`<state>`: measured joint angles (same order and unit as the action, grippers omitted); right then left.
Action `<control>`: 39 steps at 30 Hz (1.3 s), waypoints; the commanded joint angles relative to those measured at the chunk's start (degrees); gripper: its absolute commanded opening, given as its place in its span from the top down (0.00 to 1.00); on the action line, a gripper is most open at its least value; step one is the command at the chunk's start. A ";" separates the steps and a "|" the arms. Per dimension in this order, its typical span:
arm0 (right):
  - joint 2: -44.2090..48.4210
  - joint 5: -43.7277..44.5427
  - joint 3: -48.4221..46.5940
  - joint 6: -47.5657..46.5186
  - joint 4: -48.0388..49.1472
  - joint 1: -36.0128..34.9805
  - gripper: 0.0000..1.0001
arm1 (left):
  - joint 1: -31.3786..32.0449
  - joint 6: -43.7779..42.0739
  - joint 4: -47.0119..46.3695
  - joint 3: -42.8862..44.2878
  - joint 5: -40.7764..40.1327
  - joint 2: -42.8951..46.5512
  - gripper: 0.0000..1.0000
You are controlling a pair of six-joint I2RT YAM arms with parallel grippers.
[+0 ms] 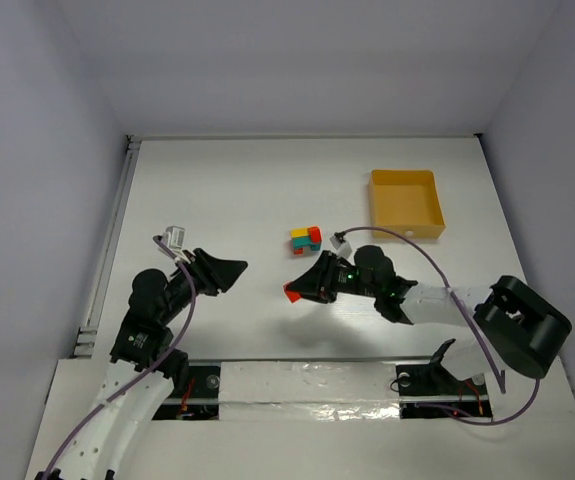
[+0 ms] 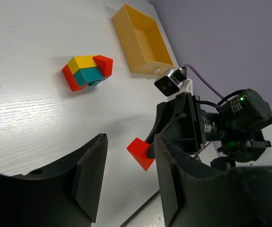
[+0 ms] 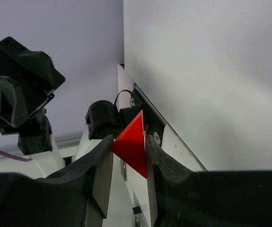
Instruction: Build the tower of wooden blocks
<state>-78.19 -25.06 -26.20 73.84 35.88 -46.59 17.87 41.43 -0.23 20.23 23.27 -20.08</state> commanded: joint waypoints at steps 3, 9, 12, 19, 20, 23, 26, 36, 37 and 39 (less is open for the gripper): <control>-6.61 1.76 -0.96 1.75 8.50 -0.26 0.72 | -0.29 -0.39 -4.69 -0.28 -1.56 -1.19 0.59; -13.38 2.65 -1.67 0.60 10.08 -0.26 0.71 | -0.29 -1.17 -5.92 -0.10 -1.47 -3.12 0.60; -16.02 2.74 -1.84 0.86 10.70 -0.26 0.69 | -0.29 -1.53 -6.19 0.25 -1.73 -3.83 0.60; -20.50 4.58 -3.51 -2.39 6.58 -0.26 0.65 | -0.29 -2.58 -7.06 1.30 -1.56 -5.94 0.60; -20.94 4.41 -3.51 -2.39 7.18 -0.26 0.63 | -0.29 -2.58 -7.15 1.39 -1.47 -6.20 0.60; -21.91 4.67 -3.77 -3.35 6.14 -0.26 0.56 | -0.29 -2.58 -7.50 1.48 -1.38 -6.47 0.60; -22.00 4.84 -3.95 -4.05 5.00 -0.26 0.50 | -0.29 -2.76 -7.50 1.74 -1.03 -6.64 0.60; -21.39 6.60 -4.39 -5.81 0.60 -0.26 0.51 | -0.29 -2.93 -7.42 2.01 -0.59 -6.91 0.60; -21.21 7.21 -4.39 -6.08 0.25 -0.26 0.52 | -0.29 -2.85 -7.33 2.09 -0.59 -6.82 0.60; -20.51 8.00 -4.65 -7.74 -2.20 -0.26 0.52 | -0.29 -2.85 -7.24 2.01 -0.50 -6.82 0.60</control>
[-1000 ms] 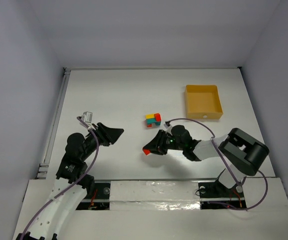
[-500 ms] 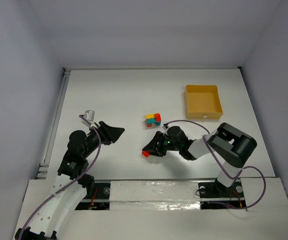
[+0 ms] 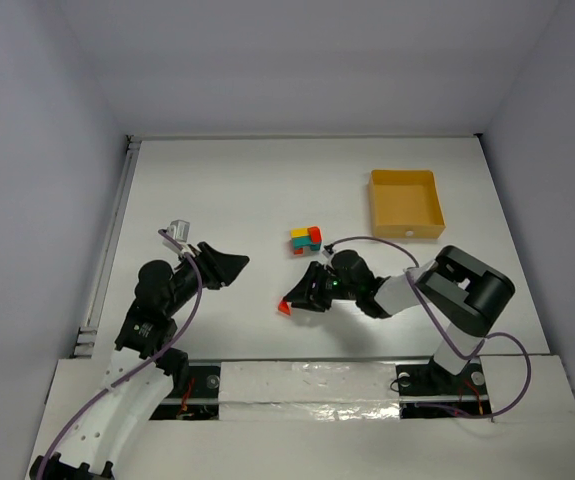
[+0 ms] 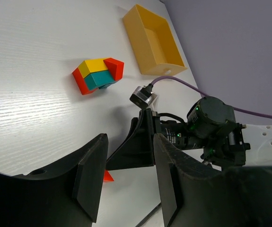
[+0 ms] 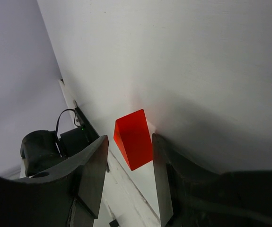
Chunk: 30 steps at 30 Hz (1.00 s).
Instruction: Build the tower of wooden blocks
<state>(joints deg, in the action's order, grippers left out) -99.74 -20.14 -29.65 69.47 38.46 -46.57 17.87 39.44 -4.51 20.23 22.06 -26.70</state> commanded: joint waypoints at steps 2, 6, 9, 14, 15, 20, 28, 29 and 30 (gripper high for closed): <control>4.46 4.67 -1.11 -6.00 -5.67 -0.28 0.52 | -0.29 -0.95 -2.78 1.92 0.35 -0.02 0.60; 12.72 13.27 -6.20 -13.74 -21.45 -4.40 0.51 | -0.29 -0.68 -3.13 1.04 -0.27 0.16 0.66; 16.16 19.25 -9.27 -16.99 -28.05 -7.82 0.51 | -0.29 -0.42 -3.31 1.21 -0.88 0.42 0.70; 14.23 31.55 -15.34 -21.30 -38.09 -14.42 0.58 | -0.29 -1.56 -1.64 2.44 -2.20 0.86 0.75; 12.92 33.39 -17.87 -21.83 -42.11 -15.56 0.62 | -0.29 -1.91 -1.46 2.53 -2.46 0.86 0.76; 7.64 42.89 -25.54 -22.80 -51.27 -20.66 0.64 | -0.29 -2.35 -0.76 3.06 -2.73 1.03 0.77; 5.00 47.74 -28.09 -21.75 -56.30 -21.37 0.57 | -0.29 -2.97 -0.58 3.24 -3.35 1.39 0.77; 4.82 47.56 -28.18 -21.75 -56.30 -21.37 0.57 | -0.29 -2.88 -0.67 3.15 -3.34 1.21 0.77; 4.74 47.39 -28.44 -21.83 -56.13 -21.90 0.56 | -0.29 -2.88 -0.76 3.06 -3.26 0.95 0.77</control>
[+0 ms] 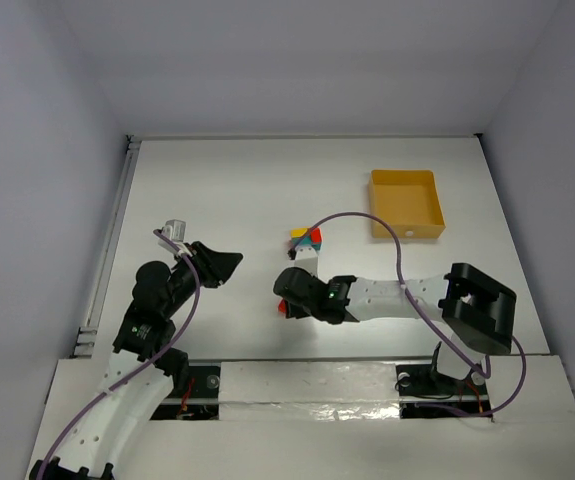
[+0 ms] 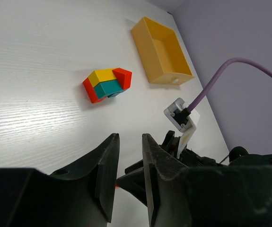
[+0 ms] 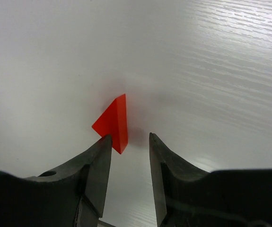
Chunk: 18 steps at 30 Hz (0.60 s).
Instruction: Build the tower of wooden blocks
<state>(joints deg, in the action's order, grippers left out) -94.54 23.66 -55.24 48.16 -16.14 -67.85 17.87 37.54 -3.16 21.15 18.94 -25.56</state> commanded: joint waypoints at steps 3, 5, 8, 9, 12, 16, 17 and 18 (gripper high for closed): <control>-0.73 3.50 -3.81 -0.53 -1.87 -1.13 0.55 | -0.29 -0.98 -2.38 2.06 -0.04 -0.19 0.77; -0.64 3.76 -4.34 -0.61 -1.88 -1.66 0.55 | -0.29 -0.89 -2.29 1.97 -0.04 -0.02 0.77; -0.55 4.03 -4.96 -1.14 -1.79 -2.19 0.53 | -0.29 -0.80 -2.29 1.88 -0.04 0.16 0.77; -0.73 4.03 -5.14 -1.23 -1.61 -2.19 0.52 | -0.29 -0.80 -2.29 1.88 -0.04 0.25 0.77; -2.22 3.59 -6.19 -1.49 -1.88 -2.72 0.52 | -0.29 -0.80 -2.47 1.71 -0.04 0.25 0.77; -3.80 4.11 -7.16 -1.84 -2.40 -2.72 0.52 | -0.29 -0.80 -2.47 1.79 0.22 0.25 0.77; -4.50 4.37 -8.03 -1.93 -2.75 -2.72 0.52 | -0.29 -0.71 -2.47 1.79 0.13 0.34 0.77; -4.95 4.55 -8.39 -2.19 -3.45 -2.72 0.52 | -0.29 -0.71 -2.55 1.71 0.31 0.25 0.77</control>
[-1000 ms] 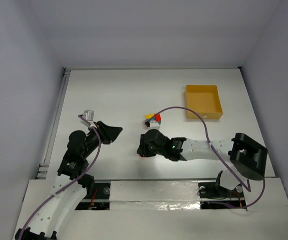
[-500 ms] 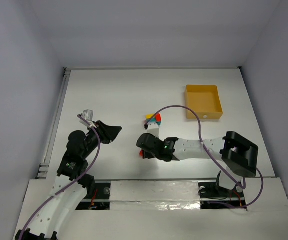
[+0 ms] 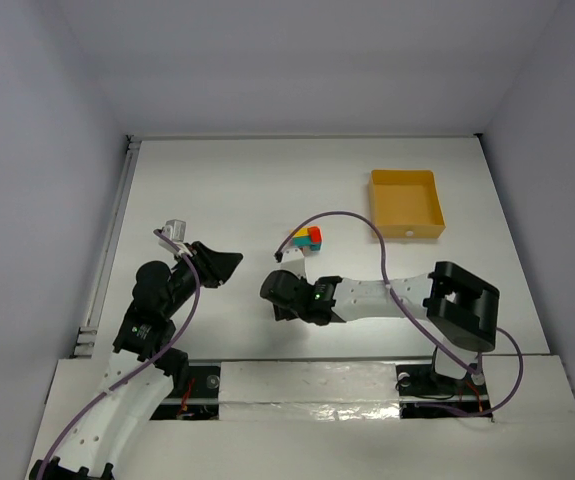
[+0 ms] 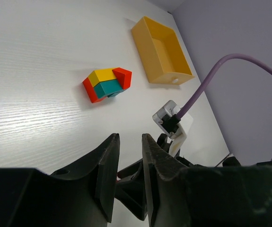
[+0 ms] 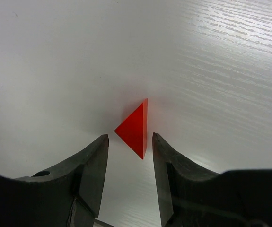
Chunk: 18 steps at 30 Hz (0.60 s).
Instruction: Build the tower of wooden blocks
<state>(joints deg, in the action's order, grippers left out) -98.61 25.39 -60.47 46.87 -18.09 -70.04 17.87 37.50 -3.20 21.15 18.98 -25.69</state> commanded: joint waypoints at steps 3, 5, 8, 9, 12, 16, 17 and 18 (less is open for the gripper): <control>-2.20 3.00 -4.39 -1.08 -2.30 -0.54 0.53 | -0.29 -0.76 -2.60 1.70 0.44 0.29 0.77; -2.47 3.35 -4.48 -0.82 -2.57 -0.54 0.53 | -0.29 -0.67 -2.69 1.70 0.44 0.38 0.77; -2.29 3.35 -4.57 -0.82 -2.30 -0.54 0.53 | -0.29 -0.58 -2.77 1.62 0.53 0.38 0.78; -2.29 3.61 -4.66 -0.90 -2.65 -0.54 0.53 | -0.29 -0.58 -2.86 1.53 0.62 0.21 0.78; -2.29 3.97 -4.84 -0.91 -2.83 -0.54 0.55 | -0.29 -0.58 -2.95 1.53 0.62 0.20 0.78; -2.55 4.06 -4.75 -0.64 -2.92 -0.54 0.58 | -0.29 -0.58 -3.04 1.44 0.79 0.20 0.78; -2.47 4.14 -4.66 -0.55 -2.92 -0.54 0.58 | -0.29 -0.49 -3.13 1.44 0.88 0.20 0.78; -2.55 4.14 -4.75 -0.55 -2.83 -0.54 0.60 | -0.29 -0.58 -3.13 1.35 0.88 0.20 0.78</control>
<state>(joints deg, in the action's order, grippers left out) -101.32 27.07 -63.02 46.28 -20.60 -70.13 17.87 37.52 -3.31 21.15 19.07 -25.69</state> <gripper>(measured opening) 0.411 0.224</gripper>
